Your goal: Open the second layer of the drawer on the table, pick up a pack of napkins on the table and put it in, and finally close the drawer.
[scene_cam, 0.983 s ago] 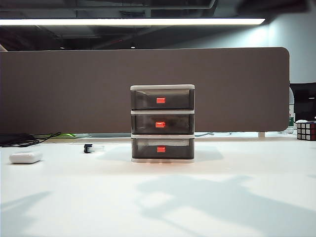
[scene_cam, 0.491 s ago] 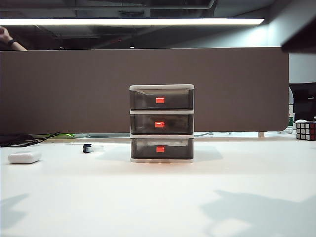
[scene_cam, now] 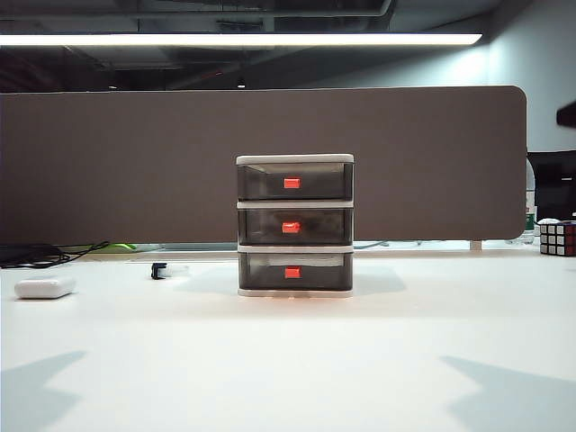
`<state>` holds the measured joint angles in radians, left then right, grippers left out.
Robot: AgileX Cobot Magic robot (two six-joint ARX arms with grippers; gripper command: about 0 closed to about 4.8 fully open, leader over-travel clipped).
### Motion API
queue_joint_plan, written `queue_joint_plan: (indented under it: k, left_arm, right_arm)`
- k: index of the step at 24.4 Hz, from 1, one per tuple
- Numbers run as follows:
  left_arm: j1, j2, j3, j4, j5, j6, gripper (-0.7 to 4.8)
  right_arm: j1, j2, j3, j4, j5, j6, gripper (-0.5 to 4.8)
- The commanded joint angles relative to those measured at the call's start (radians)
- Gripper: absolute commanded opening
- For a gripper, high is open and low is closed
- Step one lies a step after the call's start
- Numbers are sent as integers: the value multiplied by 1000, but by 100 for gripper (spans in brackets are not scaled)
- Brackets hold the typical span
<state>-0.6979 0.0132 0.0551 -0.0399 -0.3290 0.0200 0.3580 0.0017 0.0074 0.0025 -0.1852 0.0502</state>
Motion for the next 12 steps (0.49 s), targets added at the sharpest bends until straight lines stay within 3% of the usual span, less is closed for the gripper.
queue_joint_plan:
  k: [1,4,8,12]
  left_arm:
    - [2,-2,-49,82,16,34,-4]
    - [26,-2,-48,73,13,82,-5]
    - [91,-2,-48,79,25,85,-4]
    - [235,-2,-48,79,159,88,-5]
  right_arm:
    - [-5,1,-7,-29,30,-14,-5]
    - [-7,0,-7,-35,31,-48,-5]
    - [-9,-1,-7,-35,39,-63,-5]
    - [-48,-1,-6,-35,35,-80,-5]
